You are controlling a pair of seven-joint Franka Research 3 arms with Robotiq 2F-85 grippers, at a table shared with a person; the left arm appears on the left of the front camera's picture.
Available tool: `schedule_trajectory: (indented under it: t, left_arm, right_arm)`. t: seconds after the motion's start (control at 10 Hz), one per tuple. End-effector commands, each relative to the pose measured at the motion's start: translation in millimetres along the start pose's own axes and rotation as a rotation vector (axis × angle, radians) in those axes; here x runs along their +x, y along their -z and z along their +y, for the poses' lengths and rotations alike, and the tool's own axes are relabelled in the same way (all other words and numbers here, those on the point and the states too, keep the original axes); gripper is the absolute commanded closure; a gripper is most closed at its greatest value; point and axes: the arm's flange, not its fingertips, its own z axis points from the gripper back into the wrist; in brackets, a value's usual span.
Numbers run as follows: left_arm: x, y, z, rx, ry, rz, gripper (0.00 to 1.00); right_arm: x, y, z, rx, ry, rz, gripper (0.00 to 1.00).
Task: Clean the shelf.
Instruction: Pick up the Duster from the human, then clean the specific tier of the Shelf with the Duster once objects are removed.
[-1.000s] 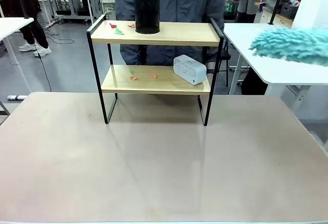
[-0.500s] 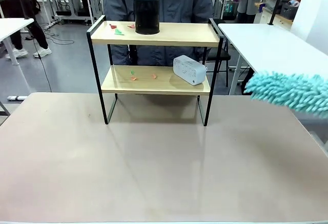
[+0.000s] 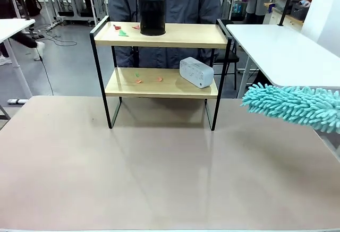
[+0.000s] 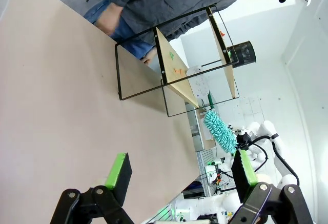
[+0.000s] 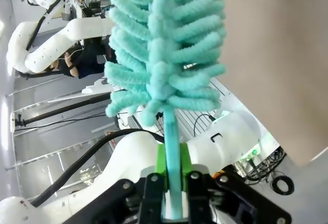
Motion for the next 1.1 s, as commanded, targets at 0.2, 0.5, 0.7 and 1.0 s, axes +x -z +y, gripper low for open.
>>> schedule_trajectory:
  t: [0.2, 0.5, 0.7, 1.0]
  left_arm:
    - [-0.5, 1.4, -0.8, -0.021, 0.023, -0.016, 0.00]
    - [-0.5, 1.4, -0.8, -0.021, 0.023, -0.016, 0.00]
    - [-0.5, 1.4, -0.8, -0.021, 0.023, -0.016, 0.00]
    - [-0.5, 1.4, -0.8, -0.021, 0.023, -0.016, 0.00]
  right_arm:
    - [-9.2, -2.6, 4.1, 0.012, -0.010, -0.006, 1.00]
    - [-9.2, -2.6, 4.1, 0.012, -0.010, -0.006, 1.00]
    - [-9.2, -2.6, 4.1, 0.012, -0.010, -0.006, 1.00]
    - [-9.2, -2.6, 4.1, 0.012, -0.010, -0.006, 1.00]
